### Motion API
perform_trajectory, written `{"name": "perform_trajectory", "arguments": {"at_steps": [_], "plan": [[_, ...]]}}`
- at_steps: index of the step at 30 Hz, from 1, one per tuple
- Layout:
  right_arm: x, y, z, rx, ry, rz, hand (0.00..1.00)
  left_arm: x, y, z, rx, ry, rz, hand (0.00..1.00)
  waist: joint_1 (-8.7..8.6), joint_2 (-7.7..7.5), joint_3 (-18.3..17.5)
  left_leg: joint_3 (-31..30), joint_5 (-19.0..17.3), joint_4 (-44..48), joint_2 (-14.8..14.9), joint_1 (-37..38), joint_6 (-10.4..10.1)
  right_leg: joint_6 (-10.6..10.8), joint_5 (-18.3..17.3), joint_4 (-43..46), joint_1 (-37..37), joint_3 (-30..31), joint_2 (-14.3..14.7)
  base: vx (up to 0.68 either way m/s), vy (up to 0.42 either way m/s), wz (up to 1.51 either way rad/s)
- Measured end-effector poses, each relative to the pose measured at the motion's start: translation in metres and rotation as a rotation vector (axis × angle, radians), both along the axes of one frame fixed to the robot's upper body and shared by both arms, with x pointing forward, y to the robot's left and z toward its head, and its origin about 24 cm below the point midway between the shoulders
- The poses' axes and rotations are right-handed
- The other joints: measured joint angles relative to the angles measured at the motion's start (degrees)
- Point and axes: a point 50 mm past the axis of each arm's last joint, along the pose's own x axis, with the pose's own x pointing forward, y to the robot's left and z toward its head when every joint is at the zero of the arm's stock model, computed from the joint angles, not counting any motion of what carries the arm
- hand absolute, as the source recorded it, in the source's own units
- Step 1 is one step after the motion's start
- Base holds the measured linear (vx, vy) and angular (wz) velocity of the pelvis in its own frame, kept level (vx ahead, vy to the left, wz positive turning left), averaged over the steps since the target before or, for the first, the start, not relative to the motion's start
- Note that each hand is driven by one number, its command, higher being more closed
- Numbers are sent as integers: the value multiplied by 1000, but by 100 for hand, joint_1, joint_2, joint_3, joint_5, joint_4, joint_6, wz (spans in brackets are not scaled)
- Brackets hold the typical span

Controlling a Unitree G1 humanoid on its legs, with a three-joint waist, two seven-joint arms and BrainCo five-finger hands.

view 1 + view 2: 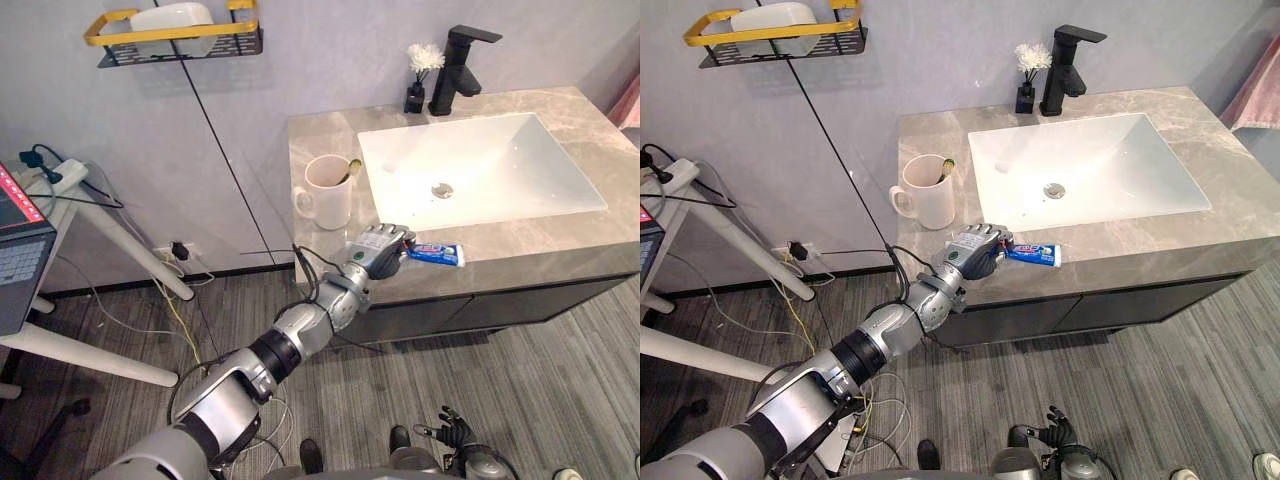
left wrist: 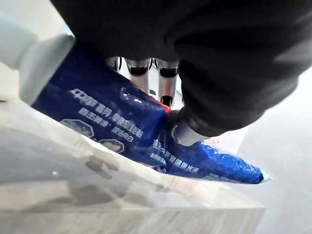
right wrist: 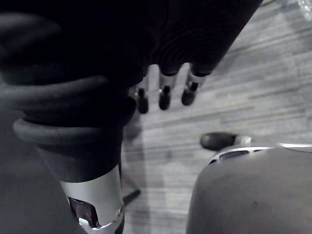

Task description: Organize washtable

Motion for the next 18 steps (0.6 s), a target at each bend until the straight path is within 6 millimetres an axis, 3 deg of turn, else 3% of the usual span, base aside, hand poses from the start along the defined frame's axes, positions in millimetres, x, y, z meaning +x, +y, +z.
{"name": "perform_trajectory", "arguments": {"at_steps": [9,12,16,18], "plan": [[-10,2,5,5,-50,22,0,-17,14,34,-203,-64,-46,100,174,-63,-184,-19,-5,83,29,-55,-3,0,-2,98,-15,-9,6,-8,-4,1],[-1,8,12,25,-119,35,0,-19,21,55,-287,-135,-33,100,230,-71,-205,-50,-6,73,0,-64,-2,32,-29,165,-80,-12,-31,-79,-7,4],[11,26,25,84,-217,96,0,-25,20,66,-321,-168,-55,100,310,-96,-449,-88,14,63,-7,-121,22,20,-105,319,-195,-29,-48,-46,-3,5],[26,40,44,169,-339,118,0,-27,18,70,-338,-179,-67,100,302,-102,-556,-136,42,69,-26,-155,63,20,-105,315,-206,-68,-64,-8,-5,9]]}}
